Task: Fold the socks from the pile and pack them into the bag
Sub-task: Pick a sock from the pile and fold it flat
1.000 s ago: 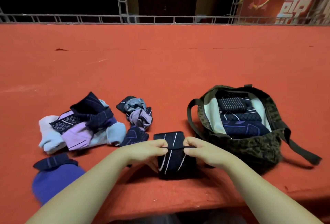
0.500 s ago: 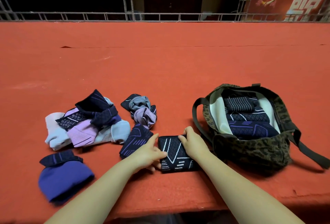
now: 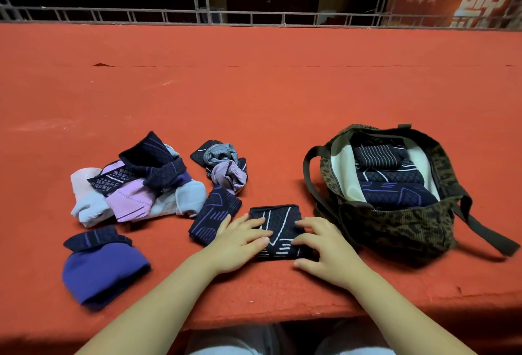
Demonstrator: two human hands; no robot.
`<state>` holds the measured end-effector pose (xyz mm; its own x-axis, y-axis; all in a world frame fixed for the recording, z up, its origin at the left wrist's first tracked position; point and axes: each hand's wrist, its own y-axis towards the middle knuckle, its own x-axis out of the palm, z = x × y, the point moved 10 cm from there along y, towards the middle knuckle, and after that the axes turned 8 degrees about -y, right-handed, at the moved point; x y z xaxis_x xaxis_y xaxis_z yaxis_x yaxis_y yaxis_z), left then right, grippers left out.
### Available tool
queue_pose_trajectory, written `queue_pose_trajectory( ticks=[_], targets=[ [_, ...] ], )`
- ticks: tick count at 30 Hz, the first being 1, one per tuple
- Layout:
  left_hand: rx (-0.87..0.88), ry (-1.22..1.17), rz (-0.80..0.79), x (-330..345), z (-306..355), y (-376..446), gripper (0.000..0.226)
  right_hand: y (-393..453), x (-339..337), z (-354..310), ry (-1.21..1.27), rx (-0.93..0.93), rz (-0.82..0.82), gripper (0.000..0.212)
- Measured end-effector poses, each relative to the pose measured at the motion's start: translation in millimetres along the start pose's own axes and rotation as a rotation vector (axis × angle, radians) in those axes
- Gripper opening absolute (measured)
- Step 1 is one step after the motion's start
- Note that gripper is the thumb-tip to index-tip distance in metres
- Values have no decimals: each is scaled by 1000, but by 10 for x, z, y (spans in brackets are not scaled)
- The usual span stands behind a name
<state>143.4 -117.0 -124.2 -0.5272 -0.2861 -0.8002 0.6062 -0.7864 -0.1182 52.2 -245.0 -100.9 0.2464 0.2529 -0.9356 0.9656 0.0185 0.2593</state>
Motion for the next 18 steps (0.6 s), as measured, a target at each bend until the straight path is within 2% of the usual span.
queue_pose_trajectory(
  ticks=[2,5,8,10,13,15,18],
  targets=[
    [-4,-24,0,20,1,3,44,-26,-19,34,-68,-8,38,31],
    [4,-24,-29,56,23,-18,76,19,-57,-27,-133,-53,82,23],
    [26,-14,-35,71,65,-73,89,62,-48,-69,-64,8,29,30],
    [30,-21,4,49,115,-140,81,57,-92,-83,10,67,-3,32],
    [3,-122,173,-72,143,-205,46,-15,-168,-92,144,150,-10,14],
    [-23,-181,254,-117,134,-222,33,-78,-233,-22,264,252,61,5],
    [-100,-253,327,-137,96,-190,24,-113,-285,110,350,443,180,12]
  ],
)
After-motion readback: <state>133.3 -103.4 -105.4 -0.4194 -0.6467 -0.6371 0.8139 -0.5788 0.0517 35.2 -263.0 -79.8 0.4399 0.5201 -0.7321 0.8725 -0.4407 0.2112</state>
